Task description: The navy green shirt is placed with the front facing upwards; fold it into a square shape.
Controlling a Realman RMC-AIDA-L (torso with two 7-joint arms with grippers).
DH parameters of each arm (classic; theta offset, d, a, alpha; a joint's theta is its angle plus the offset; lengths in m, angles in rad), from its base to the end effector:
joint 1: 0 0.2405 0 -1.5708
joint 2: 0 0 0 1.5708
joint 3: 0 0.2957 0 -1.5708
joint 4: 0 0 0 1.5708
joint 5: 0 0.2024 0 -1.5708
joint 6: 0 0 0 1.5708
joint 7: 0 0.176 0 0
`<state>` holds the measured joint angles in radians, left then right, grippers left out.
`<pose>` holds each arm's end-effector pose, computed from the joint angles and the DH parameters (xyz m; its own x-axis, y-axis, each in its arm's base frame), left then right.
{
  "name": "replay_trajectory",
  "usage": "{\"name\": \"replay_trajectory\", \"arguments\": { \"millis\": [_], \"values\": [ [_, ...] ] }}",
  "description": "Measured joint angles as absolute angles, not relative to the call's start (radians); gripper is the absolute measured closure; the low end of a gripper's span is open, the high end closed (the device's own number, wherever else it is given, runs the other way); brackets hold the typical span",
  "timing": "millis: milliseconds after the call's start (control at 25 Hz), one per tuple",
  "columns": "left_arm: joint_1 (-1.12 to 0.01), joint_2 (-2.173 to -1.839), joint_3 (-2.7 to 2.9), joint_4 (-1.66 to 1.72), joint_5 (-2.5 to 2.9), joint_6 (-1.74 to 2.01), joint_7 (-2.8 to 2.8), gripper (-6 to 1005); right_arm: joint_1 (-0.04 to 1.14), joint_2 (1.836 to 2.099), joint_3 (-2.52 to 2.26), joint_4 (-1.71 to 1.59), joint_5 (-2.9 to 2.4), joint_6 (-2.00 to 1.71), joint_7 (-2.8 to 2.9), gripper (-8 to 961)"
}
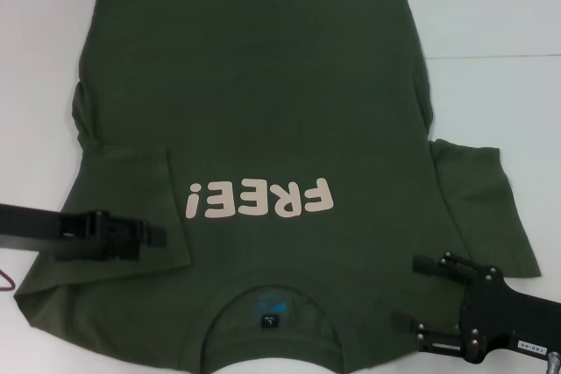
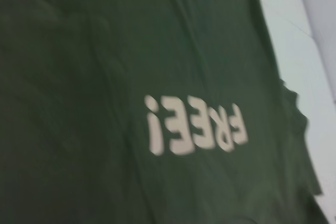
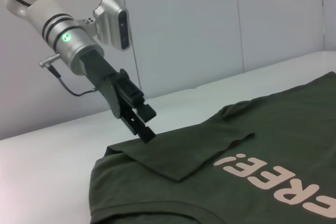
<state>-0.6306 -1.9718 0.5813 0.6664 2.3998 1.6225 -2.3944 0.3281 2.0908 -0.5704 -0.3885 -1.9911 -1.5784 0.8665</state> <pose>-0.3123 0.3629 -0.0120 0.1684 0.9603 0.2223 0.9802 -0.1870 0.0653 0.3359 0.2627 -0.0806 0.7815 -0.2349 -0.5780 -0.4396 -0.8647 -0.2430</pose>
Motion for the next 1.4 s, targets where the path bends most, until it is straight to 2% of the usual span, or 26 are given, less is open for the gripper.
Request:
{"name": "replay_trajectory", "arguments": {
  "millis": [440, 640, 720, 1000, 1280, 1400],
  "values": [
    [-0.576, -1.974, 0.490, 0.672, 2.169, 1.745, -2.079, 319, 0.335, 2.088, -0.553, -0.407, -1.962, -1.625, 0.961, 54],
    [-0.505, -2.033, 0.468, 0.767, 2.138, 1.726, -1.878, 318, 0.351, 2.086, -0.554, -0.557, -1.975, -1.631, 1.365, 54],
    [-0.489, -2.046, 0.483, 0.801, 2.140, 1.723, -1.840, 311, 0.369, 2.082, -0.556, -0.629, -2.016, -1.625, 1.559, 54],
    [-0.446, -2.073, 0.480, 0.849, 2.116, 1.780, -1.626, 290, 0.486, 2.034, -0.558, -0.821, -2.221, -1.666, 2.089, 57],
    [-0.433, -2.080, 0.485, 0.864, 2.114, 1.791, -1.551, 225, 0.629, 1.980, -0.553, -0.904, -2.455, -1.597, 2.511, 60],
    [-0.432, -2.085, 0.487, 0.870, 2.119, 1.790, -1.526, 212, 0.660, 1.974, -0.554, -0.906, -2.535, -1.561, 2.558, 61]
  ]
}}
